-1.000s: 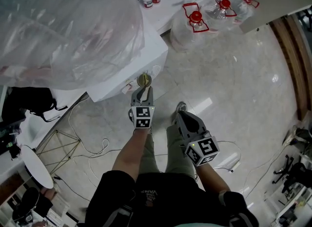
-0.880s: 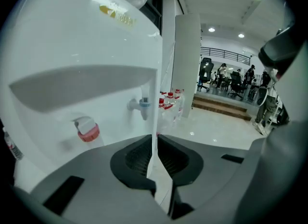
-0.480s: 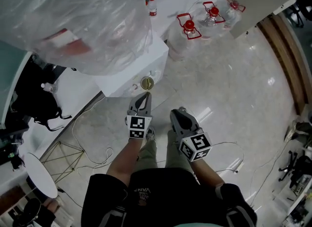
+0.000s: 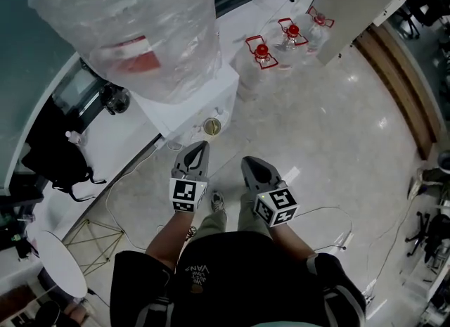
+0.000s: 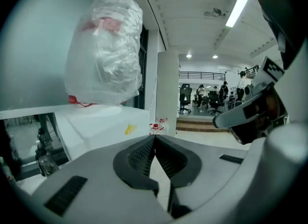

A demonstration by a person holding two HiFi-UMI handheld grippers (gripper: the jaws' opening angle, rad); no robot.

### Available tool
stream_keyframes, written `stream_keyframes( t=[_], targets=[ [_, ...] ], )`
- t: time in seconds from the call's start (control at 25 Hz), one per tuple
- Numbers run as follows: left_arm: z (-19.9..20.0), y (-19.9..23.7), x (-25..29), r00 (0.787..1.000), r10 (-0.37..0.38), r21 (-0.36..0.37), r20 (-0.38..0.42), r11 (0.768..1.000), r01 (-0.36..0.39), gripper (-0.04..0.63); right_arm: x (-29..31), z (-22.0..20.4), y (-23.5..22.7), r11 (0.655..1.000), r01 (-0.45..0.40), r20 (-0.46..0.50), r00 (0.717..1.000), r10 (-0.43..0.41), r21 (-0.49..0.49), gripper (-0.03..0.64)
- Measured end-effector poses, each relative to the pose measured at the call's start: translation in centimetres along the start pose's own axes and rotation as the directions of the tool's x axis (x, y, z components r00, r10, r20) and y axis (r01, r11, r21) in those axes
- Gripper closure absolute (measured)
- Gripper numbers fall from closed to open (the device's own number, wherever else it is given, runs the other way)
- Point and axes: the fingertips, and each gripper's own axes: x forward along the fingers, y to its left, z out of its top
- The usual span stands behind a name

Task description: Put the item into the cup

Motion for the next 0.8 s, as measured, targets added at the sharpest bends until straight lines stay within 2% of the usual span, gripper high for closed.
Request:
stream_keyframes(
  t=[0.36,0.56,0.8],
  targets=[
    [4.7,-1.6,-6.4,0.996,-0.033,0.045,0.078,0.999,0.029,0.575,-2.8,1.5,2.7,1.0,0.019,0.052,0.998,-0.018,-0.012,0.569],
    [6.9,-1.9,-8.8,0.992,-0.05,0.051,0.116,0.998,0.044,0.575,-3.9,2.4,3.6,0.999,0.024,0.069,0.997,-0.023,-0.021,0.569],
    [8.9,-2.5,-11.0,0.985,-0.081,0.092,0.156,0.994,0.067,0.575,-4.9,4.0,4.6,0.998,0.028,0.096,0.995,-0.023,-0.05,0.569]
  ],
)
